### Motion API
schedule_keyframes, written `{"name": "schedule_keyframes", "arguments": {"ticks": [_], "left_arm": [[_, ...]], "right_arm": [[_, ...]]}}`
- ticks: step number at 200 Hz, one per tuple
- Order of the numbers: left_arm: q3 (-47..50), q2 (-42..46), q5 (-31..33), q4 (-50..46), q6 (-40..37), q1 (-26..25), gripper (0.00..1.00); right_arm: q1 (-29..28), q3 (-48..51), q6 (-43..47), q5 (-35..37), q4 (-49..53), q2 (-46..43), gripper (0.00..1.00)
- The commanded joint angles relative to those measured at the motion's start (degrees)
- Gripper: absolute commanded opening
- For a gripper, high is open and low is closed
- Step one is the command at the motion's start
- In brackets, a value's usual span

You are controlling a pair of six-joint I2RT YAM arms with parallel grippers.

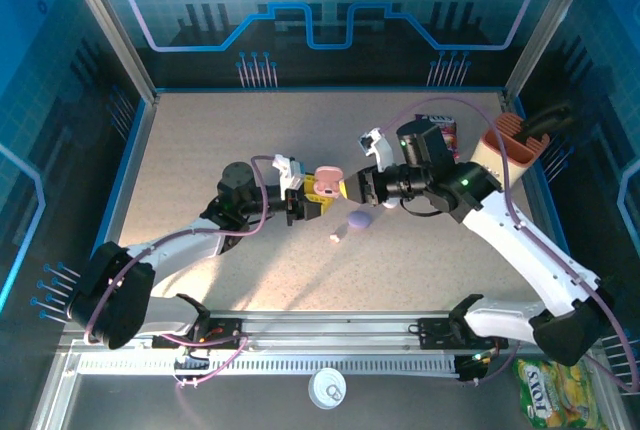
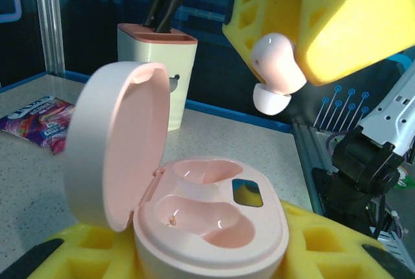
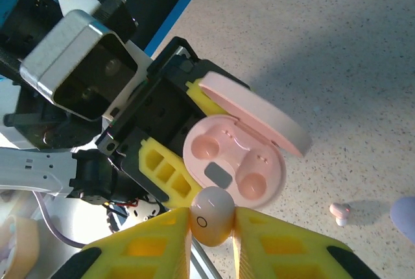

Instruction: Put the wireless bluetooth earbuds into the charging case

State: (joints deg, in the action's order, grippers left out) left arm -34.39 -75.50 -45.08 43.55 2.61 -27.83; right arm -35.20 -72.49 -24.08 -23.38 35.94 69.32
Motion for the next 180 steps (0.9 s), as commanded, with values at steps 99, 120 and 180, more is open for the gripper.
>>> {"name": "schedule_keyframes", "arguments": {"ticks": [99,120,180], "left_arm": [[-1.5,2.7,-1.7,0.1,-0.8,-0.4,0.23],[-1.5,2.7,-0.8,-0.2,-1.0,-0.3,0.23],[-1.0,2.9,0.1,0.0,-1.5,-0.4,0.23]], "right_arm": [[-0.6,0.0,1.1,-1.7,-1.4,4.1,0.22],[-0.4,0.8,0.9,-1.8,-1.5,4.6,0.23],[0.3,0.5,0.4,-0.3,-1.5,4.8,0.35]]}}
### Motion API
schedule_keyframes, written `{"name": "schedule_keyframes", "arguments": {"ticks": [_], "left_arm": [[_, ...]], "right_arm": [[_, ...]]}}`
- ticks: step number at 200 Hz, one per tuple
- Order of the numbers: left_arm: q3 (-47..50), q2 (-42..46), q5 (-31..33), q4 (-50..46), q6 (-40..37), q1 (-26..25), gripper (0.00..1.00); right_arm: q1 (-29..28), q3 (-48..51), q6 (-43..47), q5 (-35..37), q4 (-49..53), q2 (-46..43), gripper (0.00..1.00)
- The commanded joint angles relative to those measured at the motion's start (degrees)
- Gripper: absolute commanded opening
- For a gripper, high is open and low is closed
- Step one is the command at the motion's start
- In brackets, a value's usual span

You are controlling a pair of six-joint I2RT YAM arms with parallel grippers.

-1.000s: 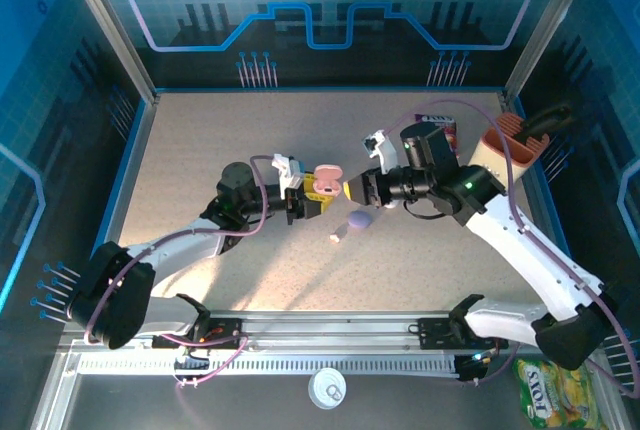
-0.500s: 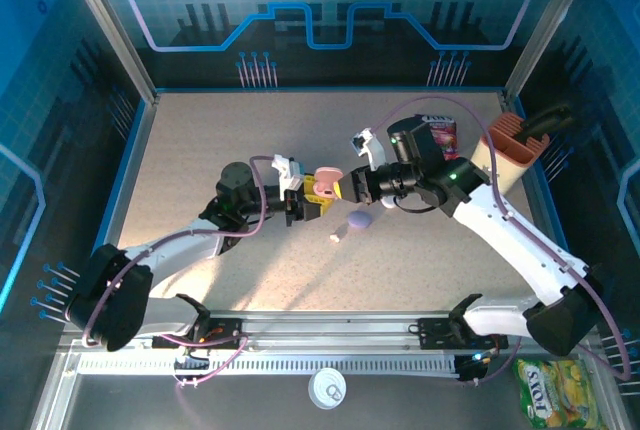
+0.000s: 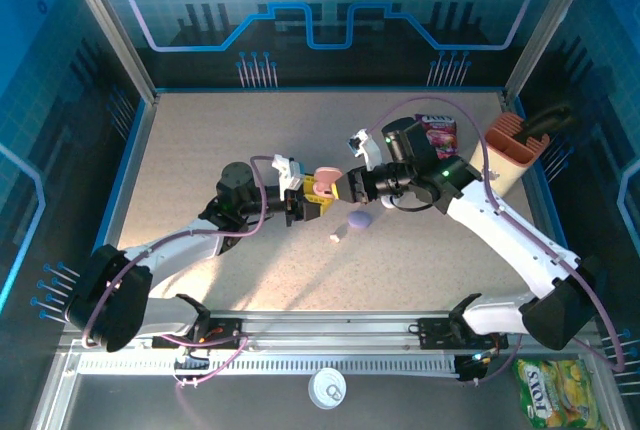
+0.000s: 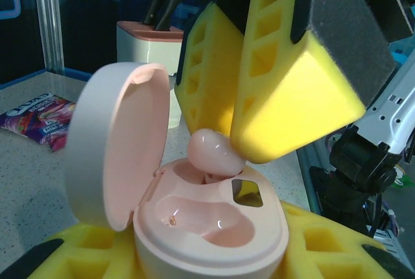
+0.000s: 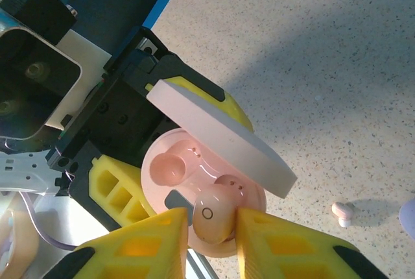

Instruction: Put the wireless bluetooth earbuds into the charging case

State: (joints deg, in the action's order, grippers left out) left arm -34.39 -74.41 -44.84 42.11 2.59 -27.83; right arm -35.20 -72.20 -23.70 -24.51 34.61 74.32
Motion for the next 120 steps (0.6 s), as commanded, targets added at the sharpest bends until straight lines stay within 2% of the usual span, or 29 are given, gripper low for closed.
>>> {"name": "schedule_keyframes", "arguments": {"ticks": [1,32,54,87,120], "left_arm": [[-1.0,1.8,-0.1,1.4,-1.5,-0.4,0.23],[-0.2,2.1,1.6,0.5,-2.4,0.0,0.23],[1.3,2.7,4.4,1.6,-2.0,2.1,0.2],[4.1,4.4,6.9,4.5,-0.6,6.4,0.21],[6.2,8.1,7.0,3.7,0.0,9.9,0.2]], "right_arm": [[0.3,0.2,0.1,0.9,-0.2,-0.3,0.35],[1.1,1.3,-0.3,2.6,-1.6,-3.2,0.5],[1.7,6.0,-0.2,5.0,-7.6,-7.2,0.58],[2.2,13.4,-1.2,13.5,-12.9,-10.4,0.61],[1.1,17.6,-5.7,19.2,-12.6,-5.8,0.61]]}}
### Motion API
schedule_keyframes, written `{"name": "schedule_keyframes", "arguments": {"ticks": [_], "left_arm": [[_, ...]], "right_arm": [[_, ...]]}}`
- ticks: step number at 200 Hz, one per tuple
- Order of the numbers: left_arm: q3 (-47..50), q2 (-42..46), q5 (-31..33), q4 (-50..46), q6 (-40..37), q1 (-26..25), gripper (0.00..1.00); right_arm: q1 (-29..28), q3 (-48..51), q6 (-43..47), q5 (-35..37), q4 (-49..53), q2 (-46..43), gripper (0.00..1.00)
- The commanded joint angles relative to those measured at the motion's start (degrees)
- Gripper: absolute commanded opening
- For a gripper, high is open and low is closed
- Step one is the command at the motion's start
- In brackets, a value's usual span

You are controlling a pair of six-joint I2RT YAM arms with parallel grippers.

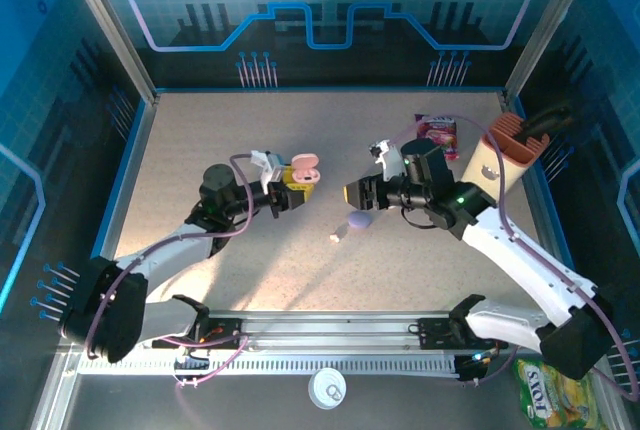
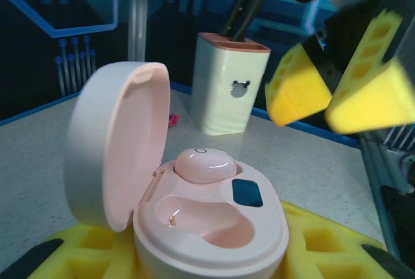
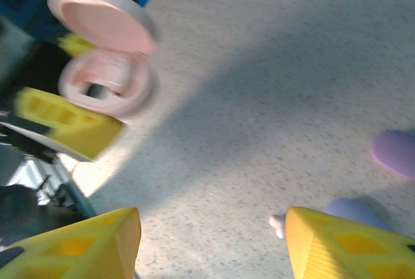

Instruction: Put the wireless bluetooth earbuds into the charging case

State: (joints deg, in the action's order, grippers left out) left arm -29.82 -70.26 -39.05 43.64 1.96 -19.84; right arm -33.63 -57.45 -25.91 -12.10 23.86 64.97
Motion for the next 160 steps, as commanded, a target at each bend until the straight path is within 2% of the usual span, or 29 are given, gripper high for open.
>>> {"name": "schedule_keyframes", "arguments": {"ticks": [1,26,98,160], "left_arm": [[1.7,4.2,1.3,2.2,0.7,1.9,0.2],[3.1,7.0,2.3,1.4,1.9,3.9,0.19],[4.7,11.5,2.5,0.7,3.9,4.8,0.2],[4.9,12.3,2.0,-0.5,4.0,4.8,0.2]], "right_arm": [[-0.6,2.9,-3.5,6.9,-1.8,3.9,0.61],[-3.8,3.6,-4.5,8.0,-2.7,10.9,0.6],[-5.9,0.9,-6.4,-6.3,-12.5,34.0,0.58],[-5.9,0.1,-4.9,-6.1,-13.1,39.9,0.57]]}}
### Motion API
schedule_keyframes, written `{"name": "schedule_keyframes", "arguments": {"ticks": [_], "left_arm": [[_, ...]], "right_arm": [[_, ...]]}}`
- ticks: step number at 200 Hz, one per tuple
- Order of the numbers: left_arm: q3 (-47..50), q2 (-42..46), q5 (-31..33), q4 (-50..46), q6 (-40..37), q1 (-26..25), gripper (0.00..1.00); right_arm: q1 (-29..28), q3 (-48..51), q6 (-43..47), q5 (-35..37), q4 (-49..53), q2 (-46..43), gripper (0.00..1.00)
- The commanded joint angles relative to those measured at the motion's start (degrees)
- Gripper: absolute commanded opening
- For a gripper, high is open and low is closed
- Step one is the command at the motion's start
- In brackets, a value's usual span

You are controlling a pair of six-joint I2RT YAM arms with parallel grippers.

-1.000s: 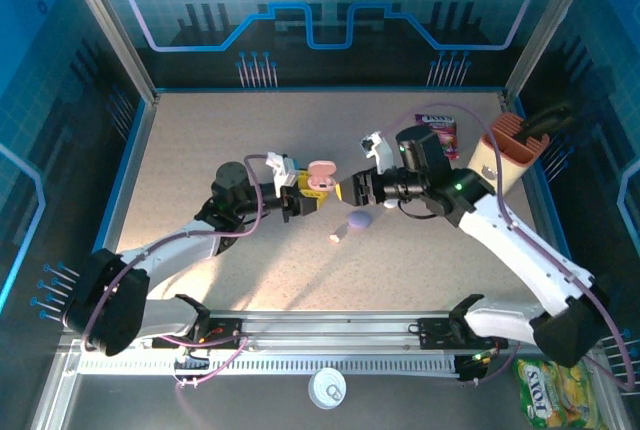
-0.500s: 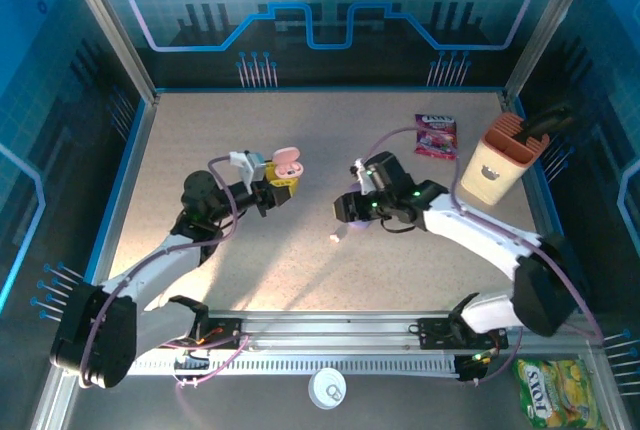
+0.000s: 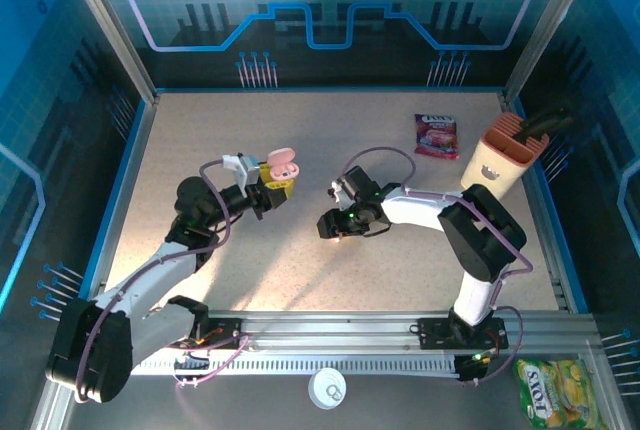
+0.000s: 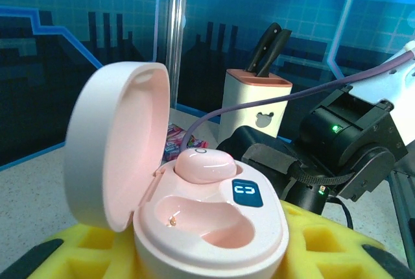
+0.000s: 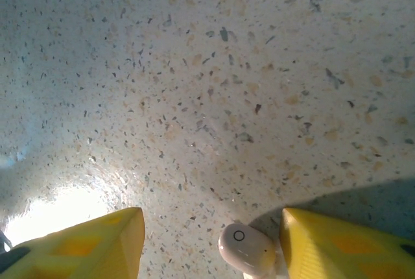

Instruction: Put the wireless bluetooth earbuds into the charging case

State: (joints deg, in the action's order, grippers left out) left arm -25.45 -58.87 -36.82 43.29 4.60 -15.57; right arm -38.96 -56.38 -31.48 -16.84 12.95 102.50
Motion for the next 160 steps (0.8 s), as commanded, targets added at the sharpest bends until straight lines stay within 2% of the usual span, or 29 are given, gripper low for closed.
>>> {"name": "schedule_keyframes", "arguments": {"ticks": [1,104,160], "left_arm": [[0.6,0.9,-0.3,-0.1,1.3,0.5,0.2],[0.2,0.3,-0.4,0.0,1.2,0.5,0.21],[0.1,-0.3,-0.5,-0.3,1.2,0.5,0.21]], "right_arm": [[-0.6,-1.0,0.7,-1.3,-2.2,2.4,0.57],[-0.6,1.6,1.3,-2.0,0.2,-0.5,0.35],[-0.6,2.9,1.4,-3.7,0.7,-1.1,0.34]]}}
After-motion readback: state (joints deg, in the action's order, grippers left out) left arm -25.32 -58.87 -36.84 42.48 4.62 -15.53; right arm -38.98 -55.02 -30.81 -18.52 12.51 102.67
